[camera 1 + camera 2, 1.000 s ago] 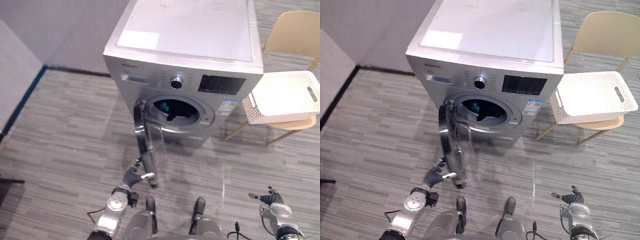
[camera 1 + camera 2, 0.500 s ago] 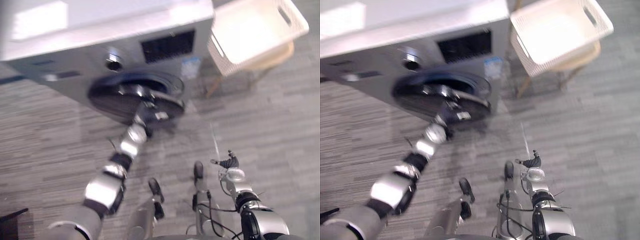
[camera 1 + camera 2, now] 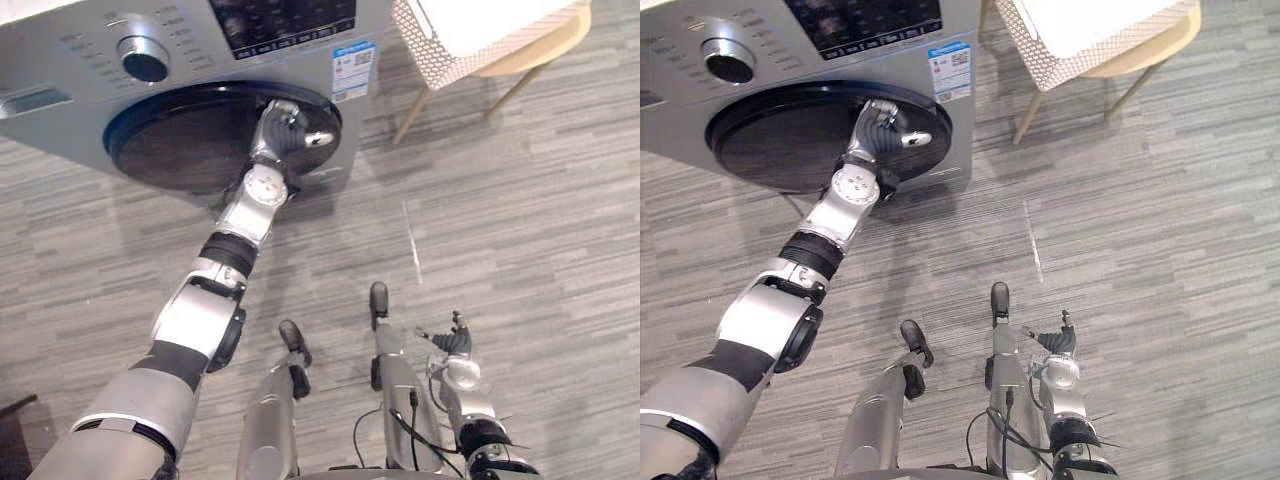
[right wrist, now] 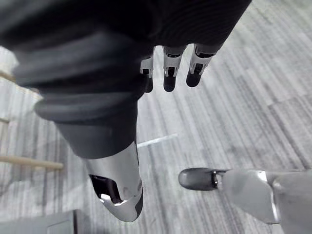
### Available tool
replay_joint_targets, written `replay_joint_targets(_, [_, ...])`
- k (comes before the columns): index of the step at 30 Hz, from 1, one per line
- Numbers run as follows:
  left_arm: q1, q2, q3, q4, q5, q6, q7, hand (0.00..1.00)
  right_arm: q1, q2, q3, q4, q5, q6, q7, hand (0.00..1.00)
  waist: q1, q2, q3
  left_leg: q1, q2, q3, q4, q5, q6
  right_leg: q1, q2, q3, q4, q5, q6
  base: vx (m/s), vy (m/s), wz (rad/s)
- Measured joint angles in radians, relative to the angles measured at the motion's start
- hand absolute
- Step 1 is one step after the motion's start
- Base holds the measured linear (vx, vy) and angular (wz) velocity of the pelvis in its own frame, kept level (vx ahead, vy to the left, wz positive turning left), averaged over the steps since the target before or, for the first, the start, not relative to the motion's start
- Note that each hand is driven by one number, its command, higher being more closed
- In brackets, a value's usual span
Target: Pick up the laundry basket with both hands and put the clothes into the washing machine.
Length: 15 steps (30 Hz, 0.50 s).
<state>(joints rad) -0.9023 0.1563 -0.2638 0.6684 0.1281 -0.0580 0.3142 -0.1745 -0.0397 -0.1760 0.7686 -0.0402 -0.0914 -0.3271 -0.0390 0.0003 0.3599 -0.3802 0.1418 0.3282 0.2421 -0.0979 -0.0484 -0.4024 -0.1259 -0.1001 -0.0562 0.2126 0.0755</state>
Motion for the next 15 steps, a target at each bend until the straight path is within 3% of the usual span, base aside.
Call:
replay_joint_targets(1, [0.051, -0.014, -0.014, -0.036, 0.0, -0.007, -0.001, 0.0, 0.005, -0.001, 0.001, 0.0, -0.001, 0.003, 0.0, 0.0, 0.006, 0.001, -0.005, 0.014, 0.0, -0.008, -0.003, 0.0, 0.0, 0.018, 0.0, -0.009, 0.001, -0.008, 0.003, 0.09, -0.006, 0.34])
replay_joint_targets(4, [0.445, -0.072, -0.046, -0.176, -0.006, -0.021, -0.019, 0.0, 0.009, -0.014, 0.01, 0.052, -0.012, 0.024, 0.002, 0.0, 0.03, 0.003, -0.097, 0.096, -0.023, -0.062, -0.068, 0.014, -0.016, 0.104, 0.001, -0.065, -0.002, -0.048, 0.002, 0.15, -0.005, 0.46])
replay_joint_targets(6, [0.575, -0.075, -0.037, -0.193, -0.024, -0.021, -0.041, 0.0, 0.001, -0.032, 0.013, 0.077, -0.021, 0.031, 0.003, 0.0, 0.031, 0.01, -0.122, 0.128, -0.029, -0.083, -0.086, 0.015, -0.019, 0.148, 0.002, -0.085, -0.013, -0.059, 0.006, 0.13, -0.001, 0.38])
replay_joint_targets(7, [0.694, -0.075, -0.006, -0.194, -0.05, -0.021, -0.067, 0.0, 0.0, -0.061, 0.026, 0.084, -0.037, 0.034, 0.006, 0.0, 0.056, 0.016, -0.139, 0.165, -0.035, -0.105, -0.11, 0.023, -0.026, 0.188, 0.001, -0.103, -0.023, -0.062, 0.009, 0.07, 0.002, 0.38])
replay_joint_targets(9, [0.777, -0.072, 0.039, -0.189, -0.059, -0.021, -0.079, 0.0, -0.005, -0.084, 0.044, 0.081, -0.055, 0.036, 0.008, 0.0, 0.064, 0.024, -0.154, 0.182, -0.041, -0.126, -0.124, 0.031, -0.022, 0.221, -0.002, -0.13, -0.039, -0.062, 0.009, 0.06, 0.0, 0.45])
replay_joint_targets(12, [0.919, -0.032, 0.165, -0.18, -0.058, -0.019, -0.113, 0.0, 0.049, -0.121, 0.135, -0.12, -0.115, 0.051, 0.038, 0.0, 0.082, 0.027, -0.164, 0.22, -0.041, -0.158, -0.145, 0.044, -0.025, 0.27, 0.002, -0.155, -0.041, -0.064, 0.006, 0.02, 0.002, 0.31])
replay_joint_targets(15, [1.014, -0.023, 0.272, -0.093, -0.055, -0.016, -0.137, 0.0, 0.116, -0.124, 0.144, -0.198, -0.158, 0.017, 0.094, 0.0, 0.083, 0.023, -0.201, 0.262, -0.043, -0.164, -0.164, 0.046, -0.025, 0.308, 0.002, -0.168, -0.042, -0.074, 0.003, -0.01, 0.005, 0.07])
